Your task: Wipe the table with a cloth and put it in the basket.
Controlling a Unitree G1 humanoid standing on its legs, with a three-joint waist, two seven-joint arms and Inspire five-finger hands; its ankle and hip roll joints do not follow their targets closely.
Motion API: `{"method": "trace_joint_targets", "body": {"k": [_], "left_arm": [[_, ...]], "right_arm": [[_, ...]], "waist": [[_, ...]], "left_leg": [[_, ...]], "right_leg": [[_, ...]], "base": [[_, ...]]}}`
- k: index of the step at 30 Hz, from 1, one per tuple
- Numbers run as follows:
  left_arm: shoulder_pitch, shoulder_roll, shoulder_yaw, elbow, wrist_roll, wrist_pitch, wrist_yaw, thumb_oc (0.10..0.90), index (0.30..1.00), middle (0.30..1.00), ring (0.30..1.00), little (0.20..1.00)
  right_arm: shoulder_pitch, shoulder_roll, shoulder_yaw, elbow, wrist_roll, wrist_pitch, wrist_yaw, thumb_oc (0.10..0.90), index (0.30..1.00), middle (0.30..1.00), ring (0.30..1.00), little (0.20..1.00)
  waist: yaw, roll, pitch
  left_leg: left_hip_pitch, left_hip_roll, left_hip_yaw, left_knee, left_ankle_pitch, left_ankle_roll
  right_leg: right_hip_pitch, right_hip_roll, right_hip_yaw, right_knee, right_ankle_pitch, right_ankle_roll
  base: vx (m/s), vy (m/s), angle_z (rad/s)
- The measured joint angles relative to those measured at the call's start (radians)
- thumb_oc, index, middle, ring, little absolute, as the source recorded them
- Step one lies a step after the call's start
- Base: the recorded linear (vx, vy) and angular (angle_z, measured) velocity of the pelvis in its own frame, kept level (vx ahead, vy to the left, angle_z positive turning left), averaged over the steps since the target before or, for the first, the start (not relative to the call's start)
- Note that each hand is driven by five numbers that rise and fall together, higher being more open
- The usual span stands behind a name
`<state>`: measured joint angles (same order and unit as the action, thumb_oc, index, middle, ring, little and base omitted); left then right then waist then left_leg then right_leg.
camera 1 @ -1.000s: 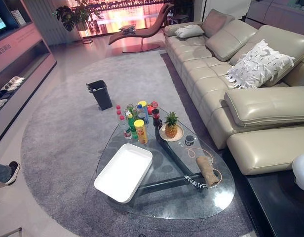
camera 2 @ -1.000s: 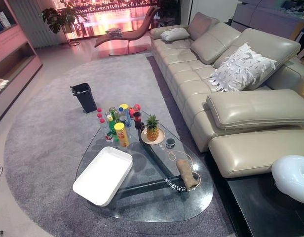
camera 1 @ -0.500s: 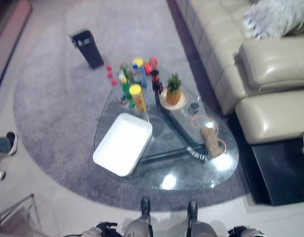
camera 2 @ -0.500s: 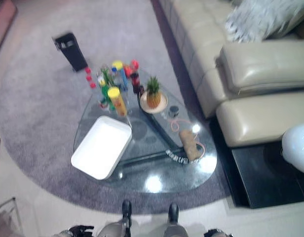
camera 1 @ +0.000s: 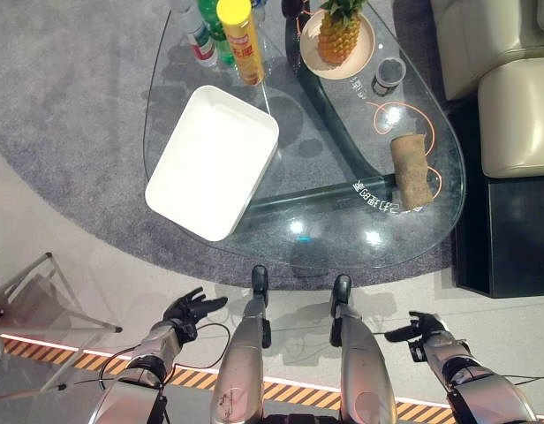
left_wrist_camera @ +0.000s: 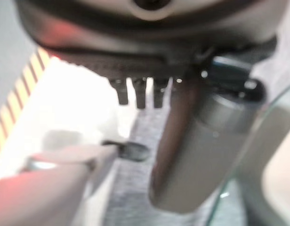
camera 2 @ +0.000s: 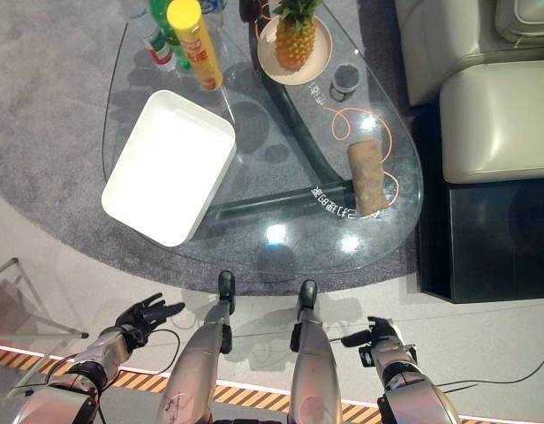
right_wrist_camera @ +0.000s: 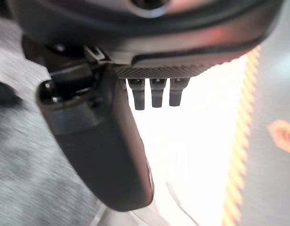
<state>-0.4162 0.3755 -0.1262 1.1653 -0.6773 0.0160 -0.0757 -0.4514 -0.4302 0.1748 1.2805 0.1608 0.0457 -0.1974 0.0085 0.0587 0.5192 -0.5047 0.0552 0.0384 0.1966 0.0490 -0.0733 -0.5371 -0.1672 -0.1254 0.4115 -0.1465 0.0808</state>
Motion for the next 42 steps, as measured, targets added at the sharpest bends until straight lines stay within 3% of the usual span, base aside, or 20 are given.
{"method": "trace_joint_targets", "body": {"k": [6,14,29,32,38,42], "left_arm": [[-0.006,0.009,0.02,-0.01,-0.06,-0.002,0.0,0.8,0.9,0.9,0.9,0.9],[-0.007,0.0,0.02,-0.045,-0.119,-0.015,0.007,0.8,0.9,0.9,0.9,0.9],[-0.008,-0.004,0.021,-0.045,-0.139,-0.046,0.019,0.8,0.9,0.9,0.9,0.9],[-0.004,-0.004,0.023,-0.045,-0.141,-0.044,0.017,0.8,0.9,0.9,0.9,0.9],[0.0,-0.004,0.021,-0.039,-0.141,-0.047,-0.006,0.8,0.9,0.9,0.9,0.9],[0.001,-0.003,0.021,-0.033,-0.141,-0.052,-0.007,0.8,0.9,0.9,0.9,0.9]], "right_arm": [[-0.055,-0.016,-0.026,-0.043,0.038,-0.085,-0.133,0.8,0.9,0.9,0.9,0.9],[-0.047,-0.017,-0.034,-0.05,0.042,-0.1,-0.155,0.8,0.9,0.9,0.9,0.9],[-0.061,-0.009,-0.014,-0.052,0.087,-0.161,-0.16,0.8,0.9,0.9,0.9,0.9],[-0.069,-0.013,-0.018,-0.05,0.137,-0.154,-0.211,0.8,0.9,0.9,0.9,0.9],[-0.076,-0.043,-0.149,-0.014,0.312,-0.144,-0.326,0.8,0.9,0.9,0.9,0.9],[-0.073,-0.065,-0.219,-0.011,0.403,-0.202,-0.418,0.8,0.9,0.9,0.9,0.9]], "waist": [[0.014,-0.002,0.004],[0.001,-0.007,0.011],[0.013,-0.007,0.016],[0.014,-0.007,0.016],[0.014,-0.007,0.016],[0.013,-0.007,0.016]], "left_leg": [[-0.184,0.01,-0.027,0.202,-0.076,-0.013],[-0.311,0.029,-0.05,0.29,-0.082,-0.02],[-0.352,0.033,-0.057,0.344,-0.101,-0.031],[-0.352,0.035,-0.061,0.344,-0.104,-0.033],[-0.352,0.033,-0.061,0.343,-0.102,-0.028],[-0.351,0.033,-0.061,0.344,-0.102,-0.028]], "right_leg": [[-0.201,-0.001,0.021,0.243,-0.08,-0.042],[-0.319,0.02,0.02,0.323,-0.08,-0.055],[-0.356,0.023,0.019,0.372,-0.099,-0.073],[-0.356,0.024,0.017,0.373,-0.103,-0.074],[-0.353,0.023,0.016,0.37,-0.105,-0.072],[-0.351,0.023,0.015,0.37,-0.106,-0.072]], "base": [[0.0,-0.013,0.05],[0.0,-0.008,-0.01],[0.03,0.002,0.0],[0.07,-0.012,0.01],[-0.02,-0.012,0.0],[0.0,0.0,0.0]]}}
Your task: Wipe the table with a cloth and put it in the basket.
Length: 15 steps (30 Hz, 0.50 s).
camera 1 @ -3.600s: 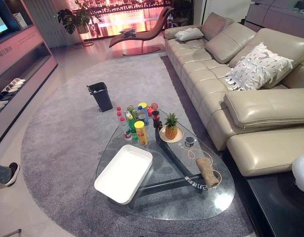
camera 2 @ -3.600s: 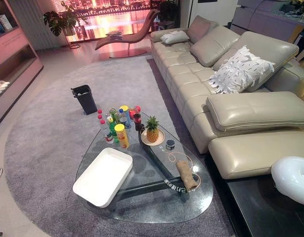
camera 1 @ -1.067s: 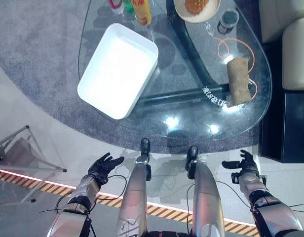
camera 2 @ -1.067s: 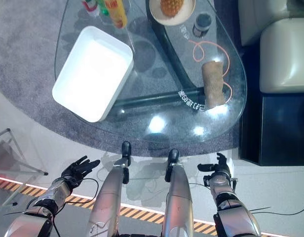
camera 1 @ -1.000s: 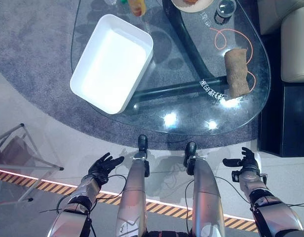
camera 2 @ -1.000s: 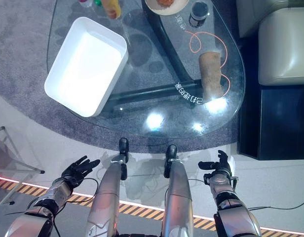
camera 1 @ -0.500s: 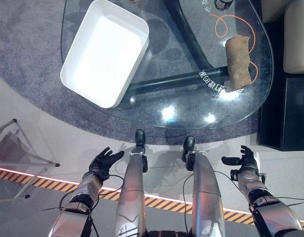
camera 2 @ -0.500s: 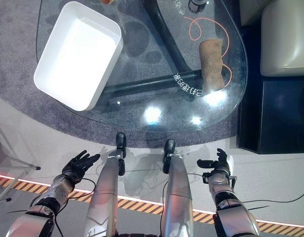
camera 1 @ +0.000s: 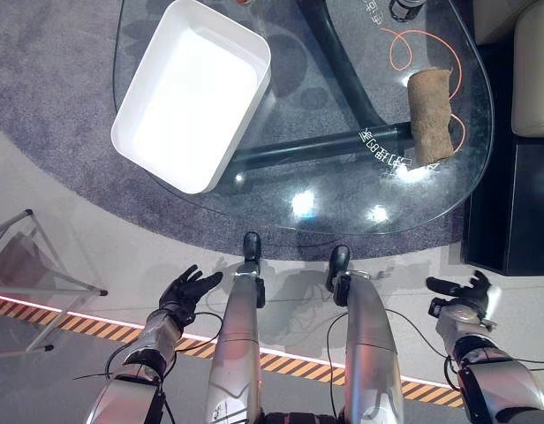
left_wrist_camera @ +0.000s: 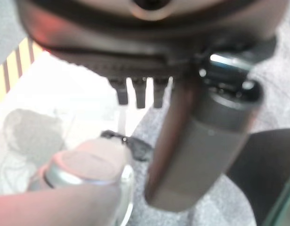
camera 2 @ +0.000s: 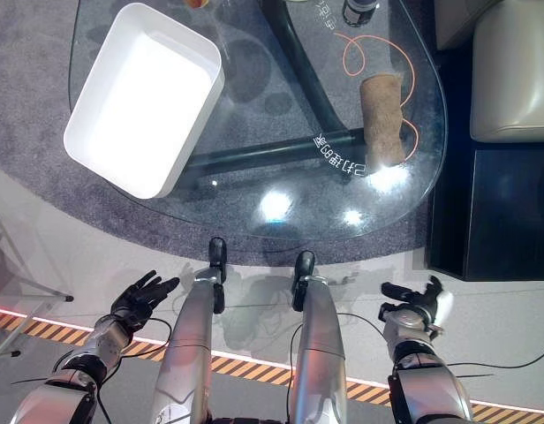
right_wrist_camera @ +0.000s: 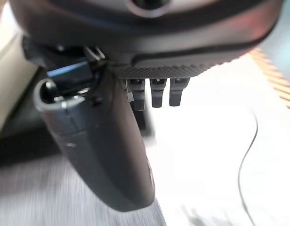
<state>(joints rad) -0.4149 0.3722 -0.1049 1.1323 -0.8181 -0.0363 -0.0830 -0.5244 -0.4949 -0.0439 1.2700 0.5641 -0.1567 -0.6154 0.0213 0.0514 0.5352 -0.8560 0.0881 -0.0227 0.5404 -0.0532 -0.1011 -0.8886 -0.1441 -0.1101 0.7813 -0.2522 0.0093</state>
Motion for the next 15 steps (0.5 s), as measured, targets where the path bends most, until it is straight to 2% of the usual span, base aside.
{"method": "trace_joint_targets", "body": {"k": [2,3,4,10,15], "left_arm": [[0.0,0.0,0.0,0.0,0.0,0.0,0.0,0.8,0.9,0.9,0.9,0.9],[0.0,0.0,0.0,0.0,0.0,0.0,-0.002,0.8,0.9,0.9,0.9,0.9],[0.0,0.0,-0.002,0.0,0.0,-0.001,-0.002,0.8,0.9,0.9,0.9,0.9],[0.002,0.0,-0.003,0.001,-0.008,-0.012,0.0,0.8,0.9,0.9,0.9,0.9],[0.012,0.0,-0.004,-0.014,-0.012,-0.017,0.004,0.8,0.9,0.9,0.9,0.9]], "right_arm": [[0.0,-0.005,-0.006,-0.001,0.012,-0.013,-0.014,0.8,0.9,0.9,0.9,0.9],[-0.015,-0.032,-0.017,-0.009,0.029,-0.05,-0.058,0.8,0.9,0.9,0.9,0.9],[-0.016,-0.038,-0.017,-0.02,0.028,-0.06,-0.068,0.8,0.9,0.9,0.9,0.9],[-0.03,-0.045,-0.014,-0.169,0.022,-0.174,-0.167,0.8,0.9,0.9,0.9,0.9],[-0.045,-0.045,0.012,-0.343,-0.058,-0.211,-0.279,0.8,0.9,0.9,0.9,0.9]], "waist": [[0.0,0.0,0.0],[-0.001,0.0,0.0],[-0.001,0.0,0.0],[-0.001,0.0,0.0],[-0.005,0.002,0.001]], "left_leg": [[0.0,0.0,0.0,0.0,0.0,0.0],[0.001,0.0,-0.001,0.001,0.0,0.0],[0.002,0.0,-0.001,0.001,0.0,0.0],[0.004,0.0,-0.001,-0.017,0.004,0.0],[0.007,0.0,0.0,-0.035,0.01,0.0]], "right_leg": [[0.0,0.0,0.0,0.0,0.0,0.0],[0.002,0.0,-0.001,0.0,0.001,-0.001],[0.003,0.0,-0.002,0.0,0.001,-0.001],[0.003,0.001,-0.004,-0.015,0.005,-0.002],[0.004,0.002,-0.011,-0.036,0.019,-0.003]], "base": [[0.0,0.0,0.0],[0.0,0.0,0.0],[0.0,0.0,0.0],[0.0,0.0,0.0],[0.0,0.0,0.0]]}}
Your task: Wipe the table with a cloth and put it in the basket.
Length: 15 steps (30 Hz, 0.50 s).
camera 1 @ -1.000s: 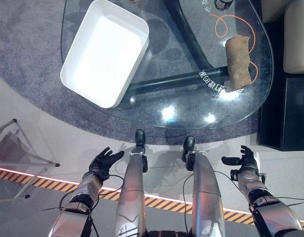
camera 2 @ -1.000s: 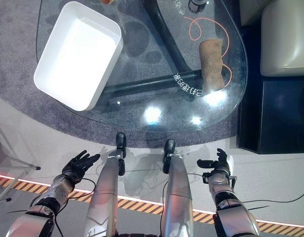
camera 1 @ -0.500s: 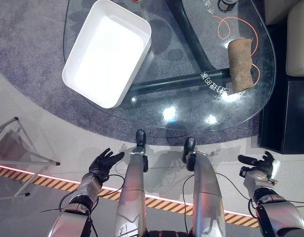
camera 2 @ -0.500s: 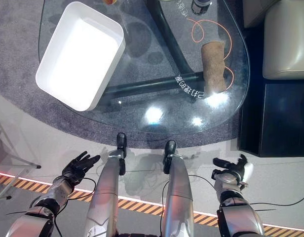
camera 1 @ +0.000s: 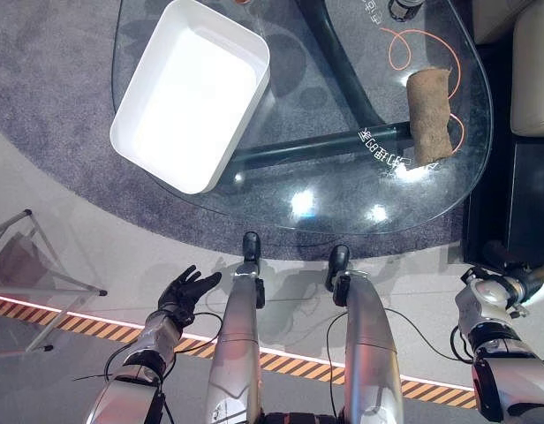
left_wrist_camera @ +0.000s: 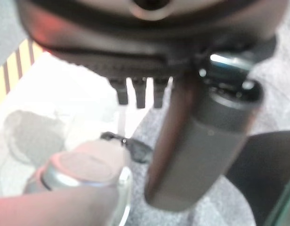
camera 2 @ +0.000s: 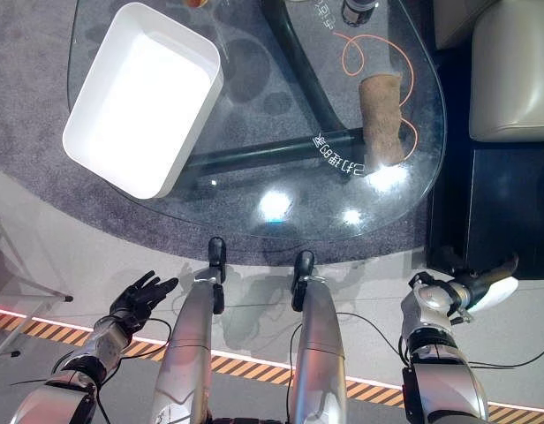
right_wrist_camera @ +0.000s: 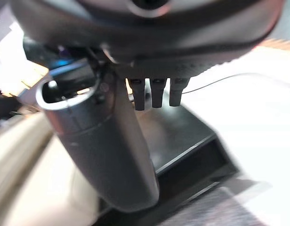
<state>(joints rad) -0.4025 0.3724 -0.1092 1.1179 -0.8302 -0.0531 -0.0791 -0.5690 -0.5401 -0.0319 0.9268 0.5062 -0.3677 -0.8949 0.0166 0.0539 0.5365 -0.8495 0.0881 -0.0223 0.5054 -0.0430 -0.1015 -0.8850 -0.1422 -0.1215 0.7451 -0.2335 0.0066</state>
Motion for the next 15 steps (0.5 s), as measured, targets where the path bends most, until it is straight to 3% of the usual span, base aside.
{"method": "trace_joint_targets", "body": {"k": [6,15], "left_arm": [[0.015,0.0,-0.001,-0.035,-0.019,0.0,0.004,0.8,0.9,0.9,0.9,0.9],[0.02,-0.001,0.0,-0.038,-0.019,0.0,0.004,0.8,0.9,0.9,0.9,0.9]], "right_arm": [[-0.016,-0.001,0.065,-0.259,-0.183,-0.023,-0.108,0.8,0.9,0.9,0.9,0.9],[-0.028,-0.001,0.118,-0.408,-0.314,0.004,-0.128,0.8,0.9,0.9,0.9,0.9]], "waist": [[0.002,0.0,0.0],[-0.003,0.0,0.0]], "left_leg": [[0.015,-0.002,0.002,-0.02,0.004,-0.001],[0.045,-0.007,0.019,-0.072,0.021,0.005]], "right_leg": [[0.015,-0.002,0.004,-0.018,0.002,0.001],[0.03,-0.004,0.015,-0.056,0.014,0.008]], "base": [[0.0,0.005,0.0],[0.0,0.002,-0.01]]}}
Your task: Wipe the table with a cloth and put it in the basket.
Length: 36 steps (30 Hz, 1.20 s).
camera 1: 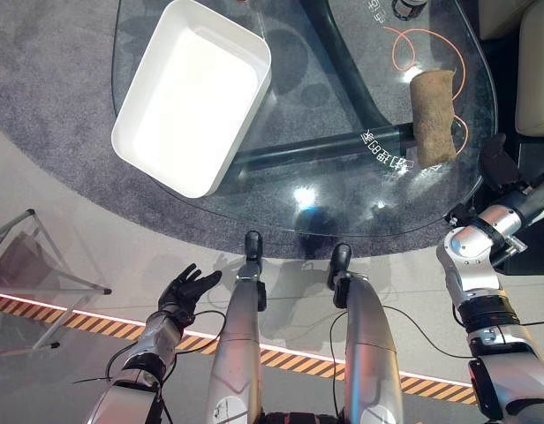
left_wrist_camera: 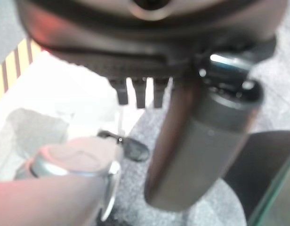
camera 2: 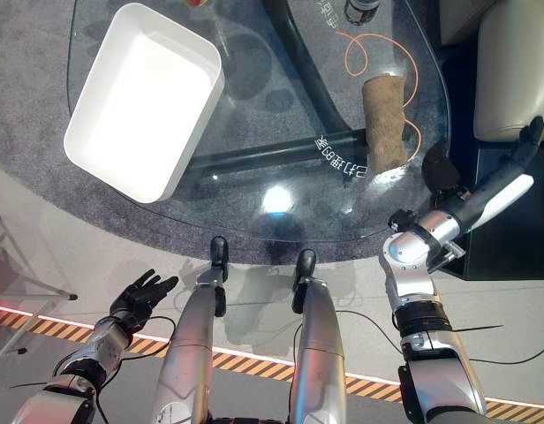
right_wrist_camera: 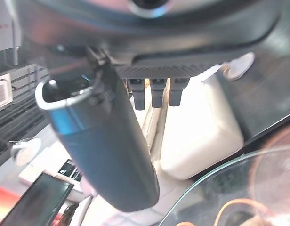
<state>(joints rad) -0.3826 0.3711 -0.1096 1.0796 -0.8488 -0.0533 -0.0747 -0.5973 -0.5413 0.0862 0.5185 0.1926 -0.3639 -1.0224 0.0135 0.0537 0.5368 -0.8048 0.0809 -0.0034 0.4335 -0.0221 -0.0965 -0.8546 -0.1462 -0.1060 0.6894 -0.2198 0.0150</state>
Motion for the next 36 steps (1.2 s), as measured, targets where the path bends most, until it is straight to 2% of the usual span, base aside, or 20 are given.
{"method": "trace_joint_targets", "body": {"k": [7,12,13,16,29,36], "left_arm": [[0.001,-0.004,0.0,0.001,0.001,0.0,0.0,0.8,0.9,0.9,0.9,0.9],[0.001,-0.004,0.001,0.0,0.001,0.001,0.0,0.8,0.9,0.9,0.9,0.9],[0.001,-0.004,0.001,0.0,0.001,0.001,0.0,0.8,0.9,0.9,0.9,0.9],[0.001,-0.004,0.001,0.0,0.001,0.002,0.0,0.8,0.9,0.9,0.9,0.9],[0.0,-0.004,-0.002,0.001,0.003,0.003,-0.001,0.8,0.9,0.9,0.9,0.9],[0.0,-0.004,-0.013,0.001,0.005,0.01,-0.001,0.8,0.9,0.9,0.9,0.9]], "right_arm": [[-0.01,0.0,0.033,0.0,-0.016,0.067,0.005,0.8,0.9,0.9,0.9,0.9],[-0.019,0.0,0.065,0.005,-0.014,0.118,0.079,0.8,0.9,0.9,0.9,0.9],[-0.025,0.0,0.087,0.012,0.0,0.145,0.127,0.8,0.9,0.9,0.9,0.9],[-0.03,-0.001,0.127,0.027,0.008,0.18,0.183,0.8,0.9,0.9,0.9,0.9],[-0.118,-0.004,0.205,0.079,0.05,0.258,0.276,0.8,0.9,0.9,0.9,0.9],[-0.154,-0.005,0.218,0.144,0.053,0.287,0.28,0.8,0.9,0.9,0.9,0.9]], "waist": [[-0.002,0.0,0.0],[-0.007,0.0,0.0],[-0.006,0.0,0.0],[-0.002,0.001,0.0],[0.012,0.001,0.0],[0.017,0.006,0.003]], "left_leg": [[0.014,-0.004,0.01,-0.017,0.003,0.001],[0.022,-0.004,0.011,-0.019,0.003,0.002],[0.022,-0.004,0.011,-0.021,0.006,0.002],[0.029,-0.007,0.011,-0.036,0.016,0.0],[0.036,-0.011,0.009,-0.05,0.027,-0.001],[0.052,-0.016,0.008,-0.05,0.03,0.0]], "right_leg": [[0.007,-0.004,0.001,-0.008,0.001,0.002],[0.014,-0.006,0.001,-0.009,0.001,0.002],[0.014,-0.006,0.0,-0.008,0.001,0.002],[0.014,-0.009,0.0,-0.008,0.001,0.002],[0.016,-0.013,-0.003,-0.004,0.001,0.002],[0.028,-0.019,-0.003,0.004,0.0,0.003]], "base": [[0.0,0.0,0.0],[0.0,0.0,0.0],[0.0,0.0,0.0],[0.0,-0.005,0.01],[0.0,-0.003,0.0],[0.0,0.0,0.0]]}}
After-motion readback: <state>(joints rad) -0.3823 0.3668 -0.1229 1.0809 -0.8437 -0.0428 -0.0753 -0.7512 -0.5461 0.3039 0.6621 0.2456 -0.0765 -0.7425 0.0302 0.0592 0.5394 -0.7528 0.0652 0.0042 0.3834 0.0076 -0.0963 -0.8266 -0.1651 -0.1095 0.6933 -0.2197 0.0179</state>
